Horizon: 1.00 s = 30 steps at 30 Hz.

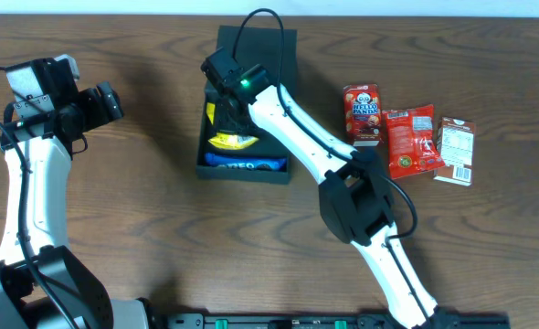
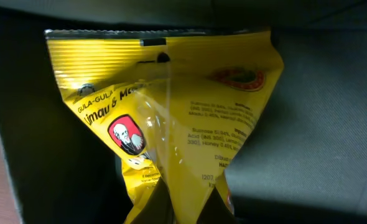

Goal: Pack container
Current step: 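Carry the yellow bag into the box and lower it onto the Oreos, then open the right gripper and withdraw it to the right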

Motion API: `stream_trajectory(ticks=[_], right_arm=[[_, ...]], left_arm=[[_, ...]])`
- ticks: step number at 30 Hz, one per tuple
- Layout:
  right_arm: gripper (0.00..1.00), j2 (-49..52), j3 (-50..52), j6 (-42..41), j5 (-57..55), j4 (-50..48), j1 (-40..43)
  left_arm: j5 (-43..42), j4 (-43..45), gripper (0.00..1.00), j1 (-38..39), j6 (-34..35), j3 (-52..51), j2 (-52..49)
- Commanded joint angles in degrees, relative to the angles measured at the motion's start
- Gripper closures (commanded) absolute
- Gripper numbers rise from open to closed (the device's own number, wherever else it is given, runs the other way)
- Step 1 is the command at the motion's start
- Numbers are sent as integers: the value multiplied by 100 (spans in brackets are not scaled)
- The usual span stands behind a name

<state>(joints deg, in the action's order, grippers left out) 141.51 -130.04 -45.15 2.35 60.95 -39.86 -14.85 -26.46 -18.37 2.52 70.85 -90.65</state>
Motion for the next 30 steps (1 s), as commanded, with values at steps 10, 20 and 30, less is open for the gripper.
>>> stream_trajectory(ticks=[10,20,30], right_arm=[[1,173,-39,247,221,-640,-232],[80,-979,-52,1976,1086,-509,385],[99,-280,328,3051,3993,-691,619]], left_arm=[[-22,-83,5,-35,-83,57,-11],[-407,-387,5,118,-85,57,-369],[-625,-337,5,424,-85,57,-597]])
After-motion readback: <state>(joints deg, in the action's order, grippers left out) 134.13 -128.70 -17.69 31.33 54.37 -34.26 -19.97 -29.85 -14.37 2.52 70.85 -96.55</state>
